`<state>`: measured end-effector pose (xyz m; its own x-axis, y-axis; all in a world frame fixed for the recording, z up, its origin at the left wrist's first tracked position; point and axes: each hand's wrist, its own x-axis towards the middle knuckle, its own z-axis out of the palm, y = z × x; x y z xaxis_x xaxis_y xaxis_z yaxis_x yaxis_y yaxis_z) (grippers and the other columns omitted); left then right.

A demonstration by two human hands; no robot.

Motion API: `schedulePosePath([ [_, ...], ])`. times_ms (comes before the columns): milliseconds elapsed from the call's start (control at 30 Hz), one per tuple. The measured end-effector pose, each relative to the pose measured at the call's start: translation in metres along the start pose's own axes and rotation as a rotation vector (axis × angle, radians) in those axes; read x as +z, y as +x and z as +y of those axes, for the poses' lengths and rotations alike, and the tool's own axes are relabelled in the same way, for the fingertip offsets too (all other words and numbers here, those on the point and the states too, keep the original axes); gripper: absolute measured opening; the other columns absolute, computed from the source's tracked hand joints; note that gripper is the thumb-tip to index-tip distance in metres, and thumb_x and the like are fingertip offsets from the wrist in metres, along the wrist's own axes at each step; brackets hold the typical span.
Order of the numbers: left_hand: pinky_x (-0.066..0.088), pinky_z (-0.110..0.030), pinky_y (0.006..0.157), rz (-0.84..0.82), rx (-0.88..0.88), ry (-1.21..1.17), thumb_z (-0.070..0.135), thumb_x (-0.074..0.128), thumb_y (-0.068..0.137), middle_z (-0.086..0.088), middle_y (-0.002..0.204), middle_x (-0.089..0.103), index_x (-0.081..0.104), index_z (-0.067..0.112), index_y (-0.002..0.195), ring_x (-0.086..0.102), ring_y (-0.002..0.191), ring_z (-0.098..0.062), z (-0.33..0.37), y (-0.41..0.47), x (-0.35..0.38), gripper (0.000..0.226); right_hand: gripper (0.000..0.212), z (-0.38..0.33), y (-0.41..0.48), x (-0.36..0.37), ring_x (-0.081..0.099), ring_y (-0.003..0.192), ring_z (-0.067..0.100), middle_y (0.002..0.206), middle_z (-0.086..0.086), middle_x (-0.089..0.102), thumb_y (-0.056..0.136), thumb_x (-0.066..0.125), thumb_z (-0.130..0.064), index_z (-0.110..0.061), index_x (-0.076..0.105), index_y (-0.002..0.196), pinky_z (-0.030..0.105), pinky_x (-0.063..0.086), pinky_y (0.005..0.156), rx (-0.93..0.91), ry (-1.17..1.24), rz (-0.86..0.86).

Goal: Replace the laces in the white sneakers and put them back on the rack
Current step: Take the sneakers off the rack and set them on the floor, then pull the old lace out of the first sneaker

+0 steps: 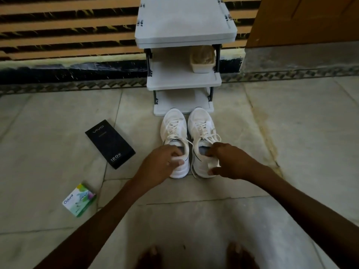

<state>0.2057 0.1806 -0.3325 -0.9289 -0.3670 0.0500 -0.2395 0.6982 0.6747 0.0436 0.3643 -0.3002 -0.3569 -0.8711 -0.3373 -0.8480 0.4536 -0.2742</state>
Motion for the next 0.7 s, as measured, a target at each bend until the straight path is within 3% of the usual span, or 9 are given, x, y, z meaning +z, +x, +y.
schedulePosePath([
  [100,0.047,-0.015,0.07,0.229,-0.11,-0.078,0.017,0.068,0.088,0.008,0.084,0.065,0.065,0.017,0.091,0.061,0.076,-0.003,-0.005,0.012,-0.012,0.005,0.042,-0.002,0.009,-0.014,0.06,0.101,0.017,0.114,-0.002,0.064,0.079,0.075,-0.039,-0.023,0.065,0.116,0.034,0.05,0.087,-0.044,0.119,0.076],
  [200,0.05,-0.024,0.072,0.24,-0.142,0.001,0.016,0.067,0.086,0.0,0.091,0.064,0.064,0.013,0.098,0.062,0.08,-0.014,-0.016,0.028,-0.014,0.012,0.02,-0.01,0.026,-0.021,0.062,0.08,0.009,0.098,-0.005,0.07,0.083,0.073,-0.027,-0.021,0.071,0.101,0.032,0.053,0.077,-0.079,0.263,0.248],
  [333,0.048,-0.026,0.075,0.206,-0.12,0.126,0.013,0.067,0.087,-0.003,0.097,0.064,0.067,0.012,0.101,0.059,0.084,-0.015,-0.012,0.041,-0.009,0.014,0.027,-0.023,0.056,-0.017,0.055,0.07,0.0,0.098,-0.003,0.069,0.084,0.071,-0.018,-0.017,0.067,0.11,0.018,0.045,0.069,-0.075,0.314,0.307],
  [433,0.05,-0.03,0.073,0.201,-0.17,0.138,0.014,0.066,0.088,0.003,0.096,0.061,0.065,0.018,0.092,0.058,0.087,-0.015,-0.007,0.048,-0.008,0.006,0.033,-0.032,0.072,-0.009,0.056,0.076,0.009,0.097,-0.002,0.063,0.081,0.074,-0.024,-0.018,0.063,0.112,0.026,0.047,0.07,-0.041,0.29,0.325],
  [533,0.046,-0.025,0.077,0.064,-0.287,-0.072,0.019,0.065,0.09,0.002,0.095,0.063,0.066,0.014,0.092,0.061,0.092,-0.017,0.0,0.058,-0.019,0.006,0.021,-0.04,0.079,0.0,0.056,0.078,0.019,0.088,-0.002,0.052,0.08,0.071,-0.025,-0.019,0.056,0.093,0.036,0.049,0.065,-0.04,0.204,0.357],
  [600,0.049,-0.022,0.077,-0.063,-0.364,-0.387,0.022,0.063,0.093,-0.003,0.095,0.07,0.069,0.008,0.099,0.065,0.09,-0.012,0.014,0.061,-0.036,0.016,0.026,-0.041,0.081,0.002,0.051,0.074,0.02,0.083,-0.002,0.046,0.08,0.068,-0.016,-0.021,0.044,0.084,0.036,0.045,0.062,-0.038,0.256,0.367],
  [633,0.049,-0.02,0.076,-0.093,-0.36,-0.531,0.022,0.062,0.093,-0.005,0.095,0.072,0.069,0.007,0.1,0.066,0.087,-0.009,0.023,0.062,-0.047,0.018,0.029,-0.041,0.082,0.003,0.05,0.072,0.02,0.081,-0.003,0.046,0.079,0.068,-0.013,-0.023,0.041,0.082,0.036,0.044,0.062,-0.054,0.312,0.362],
  [700,0.048,-0.019,0.076,-0.076,-0.314,-0.597,0.028,0.059,0.095,-0.003,0.093,0.072,0.069,0.007,0.102,0.064,0.081,-0.004,0.037,0.065,-0.068,0.024,0.031,-0.041,0.083,-0.001,0.048,0.067,0.014,0.074,-0.006,0.047,0.077,0.071,-0.016,-0.026,0.043,0.073,0.033,0.042,0.061,-0.091,0.42,0.34],
])
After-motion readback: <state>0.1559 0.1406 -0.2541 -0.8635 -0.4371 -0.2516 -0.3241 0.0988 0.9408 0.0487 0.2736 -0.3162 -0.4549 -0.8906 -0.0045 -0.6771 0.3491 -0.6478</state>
